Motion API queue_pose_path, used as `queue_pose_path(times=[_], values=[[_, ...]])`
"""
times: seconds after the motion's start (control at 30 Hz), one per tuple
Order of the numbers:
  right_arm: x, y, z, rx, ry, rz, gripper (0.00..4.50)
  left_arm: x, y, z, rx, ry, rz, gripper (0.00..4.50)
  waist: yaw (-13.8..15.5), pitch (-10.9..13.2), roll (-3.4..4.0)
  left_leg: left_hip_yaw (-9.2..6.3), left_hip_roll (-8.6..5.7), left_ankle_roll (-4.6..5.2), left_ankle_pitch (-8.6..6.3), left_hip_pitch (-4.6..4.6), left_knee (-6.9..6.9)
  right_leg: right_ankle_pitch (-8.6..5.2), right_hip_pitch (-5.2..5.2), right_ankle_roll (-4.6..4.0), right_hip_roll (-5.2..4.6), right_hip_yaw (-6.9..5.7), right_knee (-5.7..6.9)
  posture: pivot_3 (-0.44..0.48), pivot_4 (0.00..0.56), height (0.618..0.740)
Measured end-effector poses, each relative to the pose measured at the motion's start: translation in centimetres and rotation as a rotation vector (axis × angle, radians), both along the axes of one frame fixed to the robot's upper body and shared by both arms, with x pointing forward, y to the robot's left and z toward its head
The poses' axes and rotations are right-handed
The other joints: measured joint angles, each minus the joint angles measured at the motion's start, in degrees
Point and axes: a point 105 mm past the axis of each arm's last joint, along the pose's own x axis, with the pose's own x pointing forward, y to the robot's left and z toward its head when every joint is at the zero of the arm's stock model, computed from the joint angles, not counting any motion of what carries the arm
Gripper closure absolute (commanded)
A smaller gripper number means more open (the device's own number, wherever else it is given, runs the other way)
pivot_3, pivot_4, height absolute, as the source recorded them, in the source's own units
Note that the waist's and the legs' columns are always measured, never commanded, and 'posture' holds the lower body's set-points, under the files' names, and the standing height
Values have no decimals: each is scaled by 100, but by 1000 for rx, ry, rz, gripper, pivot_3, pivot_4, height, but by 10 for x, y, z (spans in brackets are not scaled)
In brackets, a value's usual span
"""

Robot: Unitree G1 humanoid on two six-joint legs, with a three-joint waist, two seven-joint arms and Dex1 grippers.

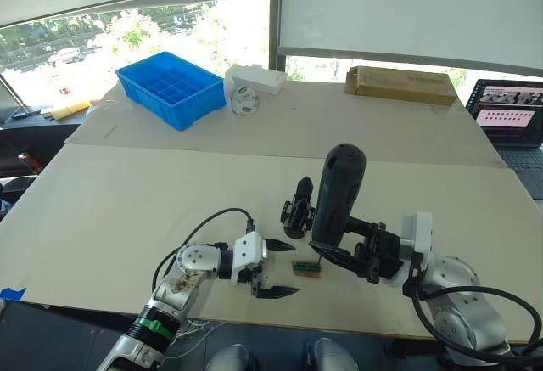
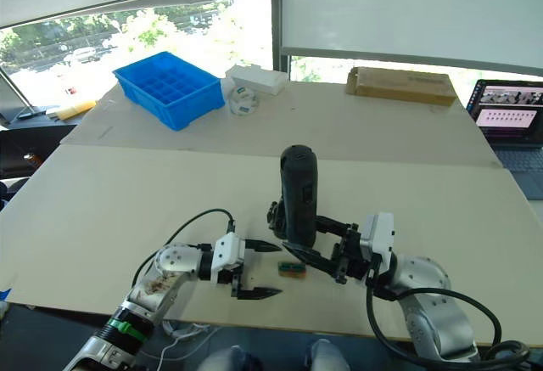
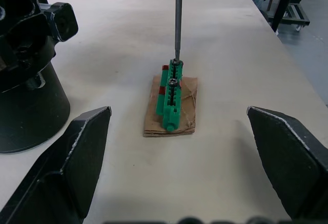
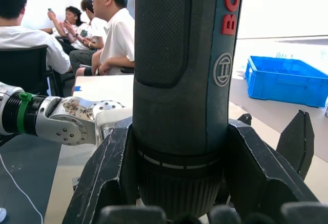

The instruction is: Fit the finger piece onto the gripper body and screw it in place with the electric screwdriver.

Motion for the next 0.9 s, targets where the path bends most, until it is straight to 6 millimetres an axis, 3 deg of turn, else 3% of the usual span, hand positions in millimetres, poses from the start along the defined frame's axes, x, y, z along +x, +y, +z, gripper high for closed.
queue_pose_path(times=[0.9], values=[[0,-1,-1,-12,0,-5,2584,-1,0,0,4,10,2,0,-4,0,0,0,0,0,0,-1,0,0,-1,0,1,0,0,0,150,740]])
